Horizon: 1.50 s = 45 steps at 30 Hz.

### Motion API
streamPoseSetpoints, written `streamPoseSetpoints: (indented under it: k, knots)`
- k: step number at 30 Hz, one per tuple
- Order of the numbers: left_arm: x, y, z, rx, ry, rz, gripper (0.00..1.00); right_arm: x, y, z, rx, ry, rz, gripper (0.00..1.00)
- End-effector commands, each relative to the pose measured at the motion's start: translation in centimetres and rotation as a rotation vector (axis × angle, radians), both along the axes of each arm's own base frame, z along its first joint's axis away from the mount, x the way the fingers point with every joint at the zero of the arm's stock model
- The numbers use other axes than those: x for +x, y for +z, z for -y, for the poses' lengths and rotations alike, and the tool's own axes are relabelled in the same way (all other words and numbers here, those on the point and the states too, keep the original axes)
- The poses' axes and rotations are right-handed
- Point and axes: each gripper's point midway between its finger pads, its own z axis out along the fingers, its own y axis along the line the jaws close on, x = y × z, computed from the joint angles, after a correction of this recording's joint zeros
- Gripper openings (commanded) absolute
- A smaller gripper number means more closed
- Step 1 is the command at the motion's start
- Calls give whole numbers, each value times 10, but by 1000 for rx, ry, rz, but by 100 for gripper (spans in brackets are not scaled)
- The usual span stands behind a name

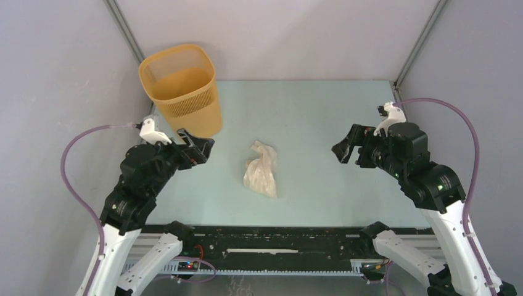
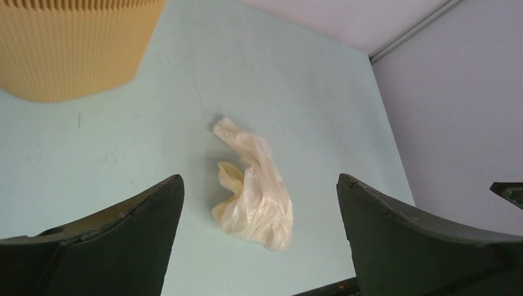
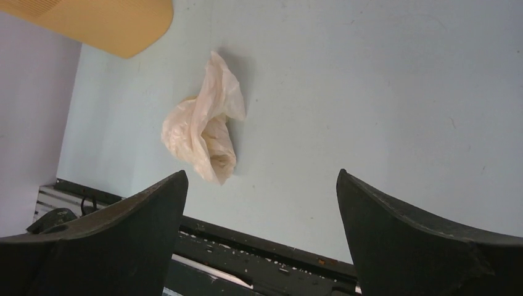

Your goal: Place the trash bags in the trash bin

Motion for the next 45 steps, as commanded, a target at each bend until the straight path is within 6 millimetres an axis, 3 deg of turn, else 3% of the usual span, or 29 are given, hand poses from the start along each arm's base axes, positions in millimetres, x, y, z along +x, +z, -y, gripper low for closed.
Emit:
streamPoseSetpoints:
  k: [1,12,15,19,23,26,28,31,33,38,40,45]
  knots:
    - [7,-31,21,-54,-45,-98,100,4,-11,-1,-12,-36,-40,100]
    - [3,-112,84,-91,-232,-323,99,-9,-44,-26,25,102,-140,100]
    - [2,-133,106,-30,-292,-396,100,-9,-50,-26,46,87,-172,100]
    - [1,-153,136,74,-378,-453,100,-18,-56,-38,92,197,-247,100]
    - [8,-186,149,187,-399,-539,99,-26,-66,-49,109,292,-294,100]
    - [17,-205,153,250,-387,-601,95,-32,-70,-56,122,336,-323,100]
    - [25,-211,161,263,-397,-610,86,-36,-74,-60,129,357,-342,100]
    - [34,-207,174,270,-425,-597,66,-42,-80,-64,136,378,-376,100]
    - [38,-200,181,288,-446,-573,44,-45,-82,-65,130,385,-380,100]
    - [46,-154,195,270,-508,-438,6,-47,-81,-61,105,381,-355,100]
    - [44,-131,202,231,-559,-361,0,-48,-81,-61,104,387,-357,100]
    - [19,-63,217,63,-728,-132,0,-44,-70,-54,98,348,-282,93]
